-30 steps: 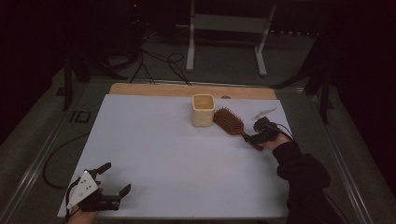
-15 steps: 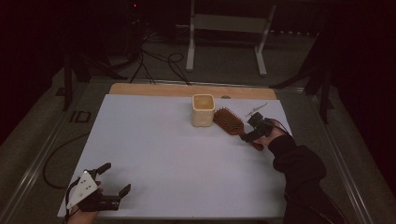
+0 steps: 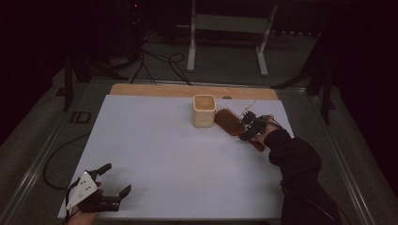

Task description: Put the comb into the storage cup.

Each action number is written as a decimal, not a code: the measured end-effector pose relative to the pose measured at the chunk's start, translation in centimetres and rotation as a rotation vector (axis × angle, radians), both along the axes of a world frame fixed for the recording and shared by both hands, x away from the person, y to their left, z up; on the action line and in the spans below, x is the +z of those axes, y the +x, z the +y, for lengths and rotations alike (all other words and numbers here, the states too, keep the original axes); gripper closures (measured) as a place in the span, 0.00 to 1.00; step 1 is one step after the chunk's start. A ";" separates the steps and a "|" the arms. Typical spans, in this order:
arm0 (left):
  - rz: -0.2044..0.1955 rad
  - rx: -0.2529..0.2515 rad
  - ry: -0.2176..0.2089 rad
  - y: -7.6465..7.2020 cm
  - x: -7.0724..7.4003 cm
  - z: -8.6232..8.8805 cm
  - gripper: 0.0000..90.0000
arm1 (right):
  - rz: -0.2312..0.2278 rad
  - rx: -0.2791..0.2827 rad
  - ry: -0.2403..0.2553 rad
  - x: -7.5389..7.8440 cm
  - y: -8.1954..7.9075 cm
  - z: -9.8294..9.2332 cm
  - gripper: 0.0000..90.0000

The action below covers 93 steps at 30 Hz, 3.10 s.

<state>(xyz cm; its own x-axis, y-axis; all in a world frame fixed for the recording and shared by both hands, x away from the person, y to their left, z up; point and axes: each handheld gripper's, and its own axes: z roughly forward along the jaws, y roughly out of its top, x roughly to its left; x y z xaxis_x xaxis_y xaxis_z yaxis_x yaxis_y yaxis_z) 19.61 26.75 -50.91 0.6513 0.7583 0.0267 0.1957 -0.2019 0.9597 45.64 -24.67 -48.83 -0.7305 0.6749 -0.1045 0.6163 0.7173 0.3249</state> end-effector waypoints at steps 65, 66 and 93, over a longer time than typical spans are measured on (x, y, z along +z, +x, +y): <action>0.011 -0.001 -0.009 0.1 -0.1 0.1 0.00 | -0.077 -0.195 0.149 -0.1 -1.7 -1.4 0.81; 0.011 -0.001 -0.008 0.0 -0.1 0.0 0.00 | -0.086 -0.195 0.149 0.0 -1.9 -1.5 0.81; 0.018 0.000 -0.010 0.1 -0.1 -0.1 0.00 | -0.227 -0.162 0.258 5.3 -7.4 -1.2 0.81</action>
<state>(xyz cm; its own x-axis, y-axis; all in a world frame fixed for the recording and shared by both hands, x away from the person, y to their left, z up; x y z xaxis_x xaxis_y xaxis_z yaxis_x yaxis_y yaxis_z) 19.73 26.66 -50.97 0.6519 0.7582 0.0072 0.2132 -0.1925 0.9579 38.27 -25.87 -43.57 -0.5902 0.8048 -0.0631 0.6067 0.4937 0.6230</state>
